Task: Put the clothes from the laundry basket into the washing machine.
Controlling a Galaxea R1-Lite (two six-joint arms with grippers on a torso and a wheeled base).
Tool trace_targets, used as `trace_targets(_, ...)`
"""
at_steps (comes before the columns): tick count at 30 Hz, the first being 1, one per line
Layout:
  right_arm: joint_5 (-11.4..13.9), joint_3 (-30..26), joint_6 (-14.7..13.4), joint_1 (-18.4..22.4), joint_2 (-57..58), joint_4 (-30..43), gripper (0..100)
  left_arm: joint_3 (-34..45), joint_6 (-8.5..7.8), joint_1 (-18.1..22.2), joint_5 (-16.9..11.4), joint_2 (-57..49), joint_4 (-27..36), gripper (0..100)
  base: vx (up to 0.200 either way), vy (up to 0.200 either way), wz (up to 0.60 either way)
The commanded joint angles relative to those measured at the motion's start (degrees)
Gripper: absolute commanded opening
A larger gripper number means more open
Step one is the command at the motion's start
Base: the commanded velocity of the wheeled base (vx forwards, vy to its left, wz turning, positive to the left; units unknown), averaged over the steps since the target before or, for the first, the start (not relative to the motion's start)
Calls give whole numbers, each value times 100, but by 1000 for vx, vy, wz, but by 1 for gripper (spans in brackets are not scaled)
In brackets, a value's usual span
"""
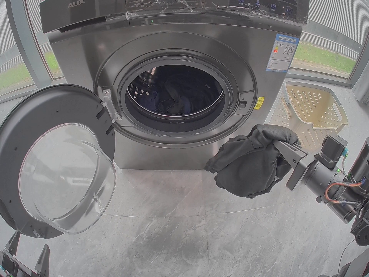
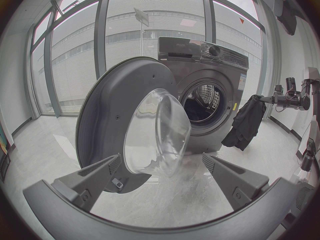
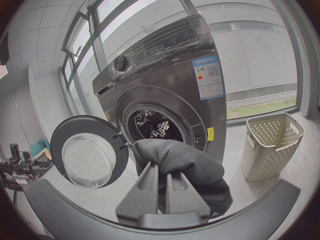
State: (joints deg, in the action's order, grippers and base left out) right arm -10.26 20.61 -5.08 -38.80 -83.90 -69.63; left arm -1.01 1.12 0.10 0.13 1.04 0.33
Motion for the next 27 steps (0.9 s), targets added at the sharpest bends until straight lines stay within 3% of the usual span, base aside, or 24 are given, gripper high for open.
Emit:
trace_targets(1,-2,-14,-1,-13,-22,2,0,84,11,-1,4,-68,2,100,0,0,0)
trace_targets(5,-2,-14,-1,-13,-57,-6,0,84,2,-1,4,-68,2,100,0,0,0)
trace_targets(15,-2,-5,-1,-22,-66,-6,0,84,-7,-1,4,-68,2,100,0,-180,0)
trace_targets(27,-2,276,-98,-690,-575,-42,0,92,-86,8,39,-86,-15,100,0,0,0)
